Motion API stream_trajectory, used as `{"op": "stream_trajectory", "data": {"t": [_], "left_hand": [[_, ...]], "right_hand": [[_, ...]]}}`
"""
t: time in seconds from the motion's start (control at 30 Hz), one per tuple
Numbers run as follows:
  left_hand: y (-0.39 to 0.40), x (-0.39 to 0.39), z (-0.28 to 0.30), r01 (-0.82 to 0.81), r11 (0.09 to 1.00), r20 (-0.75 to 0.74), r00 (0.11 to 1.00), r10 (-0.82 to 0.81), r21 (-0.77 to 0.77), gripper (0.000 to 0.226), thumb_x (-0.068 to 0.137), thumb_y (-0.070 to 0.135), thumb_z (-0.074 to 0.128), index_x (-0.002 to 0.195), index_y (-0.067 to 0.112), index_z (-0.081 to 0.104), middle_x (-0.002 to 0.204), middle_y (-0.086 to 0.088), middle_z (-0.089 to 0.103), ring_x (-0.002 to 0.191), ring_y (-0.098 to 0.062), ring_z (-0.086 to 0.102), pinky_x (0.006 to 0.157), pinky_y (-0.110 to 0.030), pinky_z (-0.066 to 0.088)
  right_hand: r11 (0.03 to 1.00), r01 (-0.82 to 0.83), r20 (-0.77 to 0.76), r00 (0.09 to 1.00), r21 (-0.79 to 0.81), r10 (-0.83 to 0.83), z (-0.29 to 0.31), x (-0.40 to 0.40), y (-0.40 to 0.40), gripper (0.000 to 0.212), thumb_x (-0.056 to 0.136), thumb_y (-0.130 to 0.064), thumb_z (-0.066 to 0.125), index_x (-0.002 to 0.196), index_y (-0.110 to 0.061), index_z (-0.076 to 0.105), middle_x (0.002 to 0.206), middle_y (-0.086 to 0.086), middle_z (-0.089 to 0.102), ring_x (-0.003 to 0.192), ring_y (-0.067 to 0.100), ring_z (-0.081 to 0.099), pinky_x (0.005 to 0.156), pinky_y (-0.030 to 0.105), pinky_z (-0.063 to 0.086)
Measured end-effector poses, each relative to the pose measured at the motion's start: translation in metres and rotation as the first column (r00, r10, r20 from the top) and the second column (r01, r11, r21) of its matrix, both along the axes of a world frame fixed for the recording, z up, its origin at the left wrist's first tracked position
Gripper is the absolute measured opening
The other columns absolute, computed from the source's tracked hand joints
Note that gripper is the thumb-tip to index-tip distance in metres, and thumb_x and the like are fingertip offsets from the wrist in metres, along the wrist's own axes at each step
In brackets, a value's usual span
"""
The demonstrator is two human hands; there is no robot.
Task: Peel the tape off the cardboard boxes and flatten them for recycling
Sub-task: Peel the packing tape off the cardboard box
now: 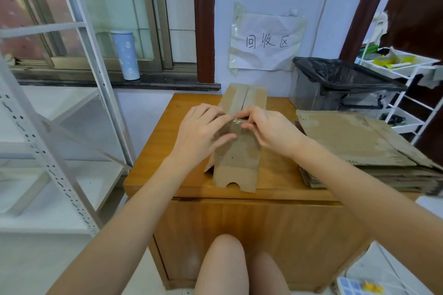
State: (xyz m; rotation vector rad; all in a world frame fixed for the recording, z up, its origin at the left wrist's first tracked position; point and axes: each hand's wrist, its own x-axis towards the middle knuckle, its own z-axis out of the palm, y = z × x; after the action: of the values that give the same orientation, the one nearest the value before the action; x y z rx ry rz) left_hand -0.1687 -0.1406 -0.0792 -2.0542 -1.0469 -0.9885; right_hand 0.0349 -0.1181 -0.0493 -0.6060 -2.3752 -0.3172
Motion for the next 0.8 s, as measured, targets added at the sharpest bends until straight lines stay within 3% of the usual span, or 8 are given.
{"op": "stream_trajectory", "data": {"t": [0.2, 0.37, 0.47, 0.8], "left_hand": [[0.004, 0.013, -0.026, 0.032, 0.998, -0.015, 0.999, -0.033, -0.054, 0.035, 0.085, 0.045, 0.065, 0.096, 0.012, 0.069, 0.093, -0.004, 0.064, 0.089, -0.022, 0.054, 0.074, -0.03, 0.041], [0.008, 0.02, -0.032, 0.038, 0.999, -0.005, 0.999, -0.038, -0.004, 0.028, 0.087, 0.038, 0.066, 0.091, 0.01, 0.069, 0.089, -0.005, 0.064, 0.087, -0.022, 0.052, 0.07, -0.029, 0.04], [0.011, 0.021, -0.03, 0.04, 0.998, -0.004, 0.999, -0.04, 0.04, 0.027, 0.091, 0.036, 0.063, 0.096, 0.01, 0.07, 0.09, -0.006, 0.064, 0.086, -0.022, 0.054, 0.067, -0.03, 0.042], [0.009, 0.027, -0.017, 0.064, 0.997, 0.015, 0.998, -0.065, 0.042, 0.032, 0.097, 0.036, 0.053, 0.098, 0.009, 0.07, 0.087, -0.006, 0.065, 0.081, -0.024, 0.056, 0.065, -0.033, 0.047]], "right_hand": [[0.983, 0.046, -0.038, 0.998, -0.177, -0.054, -0.03, 0.007, -0.007, 0.028, 0.096, -0.03, 0.033, 0.098, -0.007, 0.047, 0.097, 0.019, 0.068, 0.083, 0.029, 0.069, 0.065, 0.044, 0.058], [0.962, 0.057, -0.151, 0.983, -0.267, -0.101, -0.041, 0.006, -0.007, 0.027, 0.095, -0.026, 0.036, 0.09, -0.003, 0.048, 0.098, 0.017, 0.067, 0.088, 0.029, 0.069, 0.071, 0.041, 0.058], [0.942, 0.057, -0.241, 0.96, -0.329, -0.142, -0.036, 0.004, -0.004, 0.013, 0.097, -0.014, 0.046, 0.088, -0.004, 0.047, 0.1, 0.018, 0.066, 0.093, 0.029, 0.067, 0.076, 0.034, 0.053], [0.899, 0.062, -0.349, 0.908, -0.433, -0.23, -0.026, 0.001, -0.001, 0.009, 0.098, -0.014, 0.048, 0.092, -0.011, 0.043, 0.09, 0.014, 0.064, 0.084, 0.029, 0.065, 0.073, 0.044, 0.054]]}}
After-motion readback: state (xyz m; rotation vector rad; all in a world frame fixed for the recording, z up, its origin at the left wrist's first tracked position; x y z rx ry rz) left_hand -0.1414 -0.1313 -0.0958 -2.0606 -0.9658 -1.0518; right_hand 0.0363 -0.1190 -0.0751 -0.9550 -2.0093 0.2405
